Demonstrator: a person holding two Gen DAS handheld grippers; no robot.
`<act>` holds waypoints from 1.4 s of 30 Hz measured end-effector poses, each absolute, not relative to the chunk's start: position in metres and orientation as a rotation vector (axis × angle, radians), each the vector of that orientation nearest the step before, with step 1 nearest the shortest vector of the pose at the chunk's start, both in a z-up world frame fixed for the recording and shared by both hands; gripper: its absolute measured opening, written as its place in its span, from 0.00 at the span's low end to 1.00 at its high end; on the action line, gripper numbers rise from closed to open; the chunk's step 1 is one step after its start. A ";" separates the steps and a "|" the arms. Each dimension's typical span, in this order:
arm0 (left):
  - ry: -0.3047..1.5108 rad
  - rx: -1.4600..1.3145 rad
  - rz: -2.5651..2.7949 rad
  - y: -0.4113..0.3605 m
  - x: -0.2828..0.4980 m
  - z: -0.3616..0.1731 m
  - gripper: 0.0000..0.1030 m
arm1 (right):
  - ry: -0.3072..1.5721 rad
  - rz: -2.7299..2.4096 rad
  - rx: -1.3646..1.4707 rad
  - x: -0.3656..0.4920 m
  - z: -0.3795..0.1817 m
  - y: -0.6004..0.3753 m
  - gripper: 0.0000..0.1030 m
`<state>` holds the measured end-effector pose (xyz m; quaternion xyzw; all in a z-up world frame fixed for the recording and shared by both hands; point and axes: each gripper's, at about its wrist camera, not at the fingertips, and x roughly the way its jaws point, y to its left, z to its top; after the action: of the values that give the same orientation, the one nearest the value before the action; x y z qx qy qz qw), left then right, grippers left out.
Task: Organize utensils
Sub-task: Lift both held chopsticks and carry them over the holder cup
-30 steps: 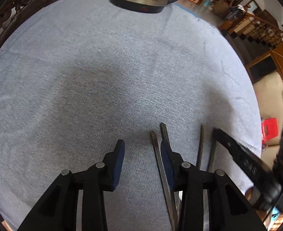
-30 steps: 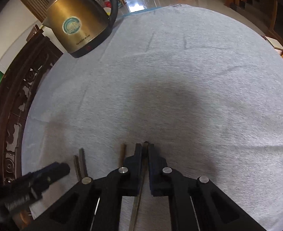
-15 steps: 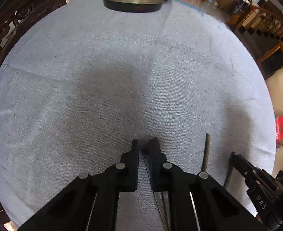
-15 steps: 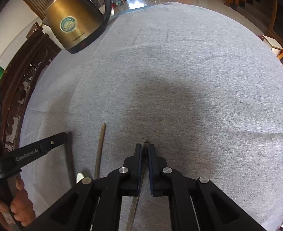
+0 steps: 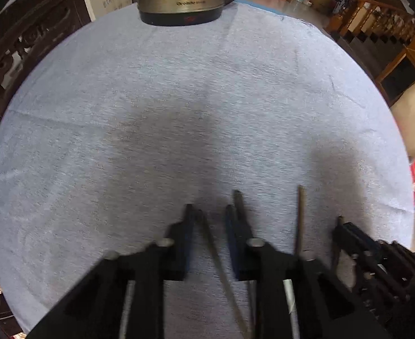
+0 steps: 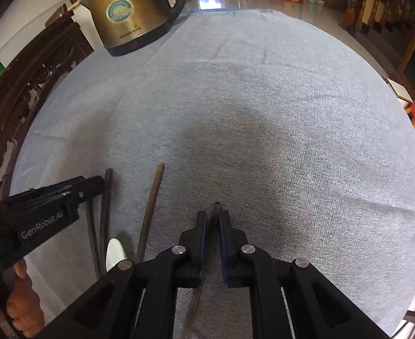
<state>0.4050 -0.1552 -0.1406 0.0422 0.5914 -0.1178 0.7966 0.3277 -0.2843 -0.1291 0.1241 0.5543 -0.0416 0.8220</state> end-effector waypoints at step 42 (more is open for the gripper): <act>0.505 -0.161 -0.205 0.011 0.129 0.085 0.05 | 0.252 -0.229 0.305 0.015 0.087 -0.268 0.07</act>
<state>0.1291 0.0109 0.0847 -0.0795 0.2489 -0.1013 0.9599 0.0147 -0.2677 0.0870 0.1512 0.1249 -0.1136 0.9740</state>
